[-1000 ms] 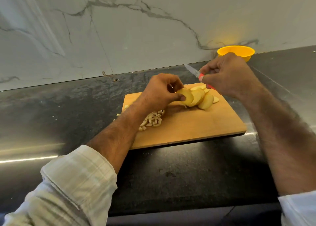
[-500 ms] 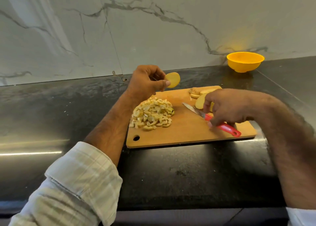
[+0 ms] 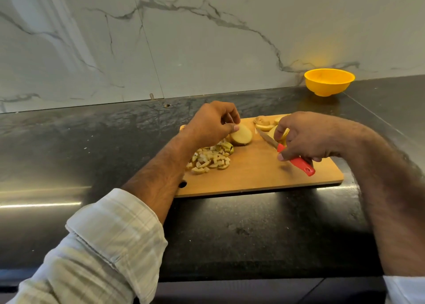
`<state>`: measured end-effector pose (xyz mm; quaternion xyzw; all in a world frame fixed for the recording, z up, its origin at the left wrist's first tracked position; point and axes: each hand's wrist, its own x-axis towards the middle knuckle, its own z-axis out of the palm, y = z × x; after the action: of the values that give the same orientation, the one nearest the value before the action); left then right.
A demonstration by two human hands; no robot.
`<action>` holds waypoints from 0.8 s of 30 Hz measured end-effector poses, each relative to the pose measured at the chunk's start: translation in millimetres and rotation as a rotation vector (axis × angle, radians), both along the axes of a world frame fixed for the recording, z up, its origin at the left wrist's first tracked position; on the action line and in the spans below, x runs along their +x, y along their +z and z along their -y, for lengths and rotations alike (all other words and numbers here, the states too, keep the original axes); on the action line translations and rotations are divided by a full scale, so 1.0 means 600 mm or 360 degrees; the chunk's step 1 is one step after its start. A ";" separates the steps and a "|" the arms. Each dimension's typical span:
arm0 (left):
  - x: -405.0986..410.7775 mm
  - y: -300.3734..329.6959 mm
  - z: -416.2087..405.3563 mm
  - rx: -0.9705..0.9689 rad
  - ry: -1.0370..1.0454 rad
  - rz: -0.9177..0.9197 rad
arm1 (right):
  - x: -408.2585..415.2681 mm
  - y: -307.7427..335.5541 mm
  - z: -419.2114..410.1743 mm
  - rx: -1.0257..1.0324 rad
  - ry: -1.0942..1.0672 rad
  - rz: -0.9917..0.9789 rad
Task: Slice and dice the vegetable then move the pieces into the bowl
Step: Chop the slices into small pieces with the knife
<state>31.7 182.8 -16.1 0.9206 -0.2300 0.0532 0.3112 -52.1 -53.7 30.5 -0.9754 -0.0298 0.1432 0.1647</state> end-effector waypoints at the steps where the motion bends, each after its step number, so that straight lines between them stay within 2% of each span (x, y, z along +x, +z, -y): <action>1: 0.002 -0.003 0.002 0.0094 0.0043 0.0031 | -0.001 0.001 -0.002 -0.0003 0.0012 0.0012; 4: 0.003 -0.006 0.010 0.0317 0.0065 0.0035 | -0.003 0.002 -0.007 -0.0005 0.0047 0.0047; 6: 0.001 -0.006 0.012 0.0358 0.0019 -0.0016 | -0.003 0.002 -0.008 0.0028 0.0055 0.0101; 10: -0.001 -0.003 0.015 0.0302 -0.0095 -0.0127 | -0.004 0.011 0.006 0.0418 -0.0075 0.0218; 12: -0.004 0.002 0.017 0.0321 -0.0132 -0.0156 | -0.007 0.015 0.008 0.0511 -0.0112 0.0217; 16: -0.011 0.008 0.014 0.0342 -0.0195 -0.0205 | -0.026 -0.004 -0.016 0.0362 -0.0083 0.0262; 21: -0.013 0.009 0.015 0.0346 -0.0209 -0.0209 | -0.069 -0.057 -0.038 -0.0014 -0.0140 0.0497; 24: -0.019 0.012 0.018 0.0350 -0.0203 -0.0191 | -0.092 -0.077 -0.052 0.0048 -0.0216 0.0478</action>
<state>20.4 172.1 -9.2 0.9342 -0.2734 -0.0474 0.2242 -107.3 -22.2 -15.8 -0.9831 0.0097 -0.0162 0.1822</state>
